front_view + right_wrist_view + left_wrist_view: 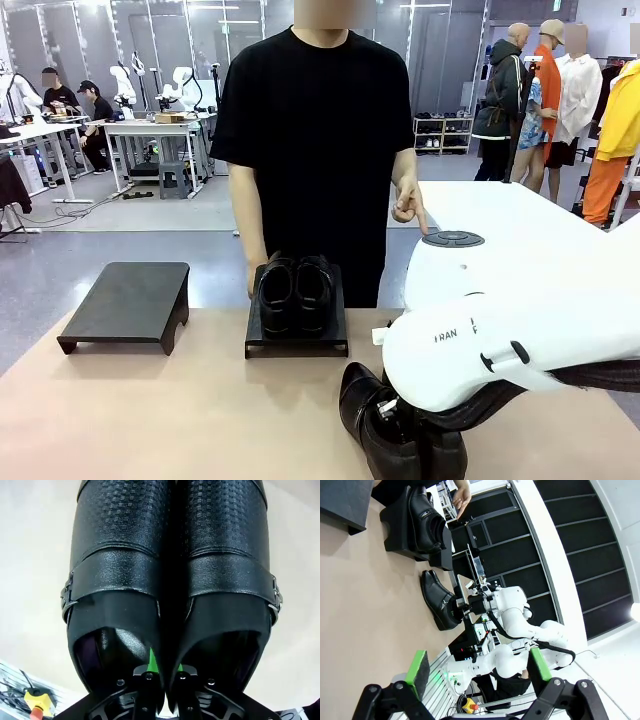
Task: Place the shoes on the stand as instructed by the person.
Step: Pick up another pair of Shoes and place it on the Shoes Stand indicated by the person.
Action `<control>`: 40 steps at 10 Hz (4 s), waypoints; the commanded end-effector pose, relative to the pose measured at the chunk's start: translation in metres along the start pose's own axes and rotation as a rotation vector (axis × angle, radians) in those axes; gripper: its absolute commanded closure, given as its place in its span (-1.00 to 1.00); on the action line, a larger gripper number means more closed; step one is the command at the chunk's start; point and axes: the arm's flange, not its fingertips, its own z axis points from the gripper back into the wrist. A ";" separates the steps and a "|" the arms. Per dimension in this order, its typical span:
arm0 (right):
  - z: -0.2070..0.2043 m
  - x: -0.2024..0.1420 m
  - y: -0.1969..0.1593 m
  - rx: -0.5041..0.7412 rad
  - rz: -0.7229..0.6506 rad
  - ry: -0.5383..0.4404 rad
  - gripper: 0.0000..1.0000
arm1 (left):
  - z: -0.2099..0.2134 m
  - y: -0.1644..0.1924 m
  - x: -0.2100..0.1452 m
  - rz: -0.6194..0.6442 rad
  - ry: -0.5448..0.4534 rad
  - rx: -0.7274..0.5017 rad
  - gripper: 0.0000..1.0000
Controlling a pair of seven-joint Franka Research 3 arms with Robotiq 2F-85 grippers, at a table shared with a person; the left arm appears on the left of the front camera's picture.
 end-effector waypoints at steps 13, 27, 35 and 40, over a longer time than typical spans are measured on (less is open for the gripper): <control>0.166 0.019 -0.122 0.079 -0.049 -0.228 1.00 | 0.000 -0.002 0.001 -0.012 -0.004 -0.005 -1.00; 0.175 0.150 -0.202 0.025 -0.134 -0.333 0.82 | 0.000 -0.002 0.001 -0.012 -0.004 -0.005 -1.00; 0.100 0.221 -0.240 0.026 -0.181 -0.329 0.82 | 0.000 -0.002 0.001 -0.012 -0.004 -0.005 -1.00; 0.076 0.229 -0.241 0.001 -0.192 -0.300 0.82 | 0.000 -0.002 0.001 -0.012 -0.004 -0.005 -1.00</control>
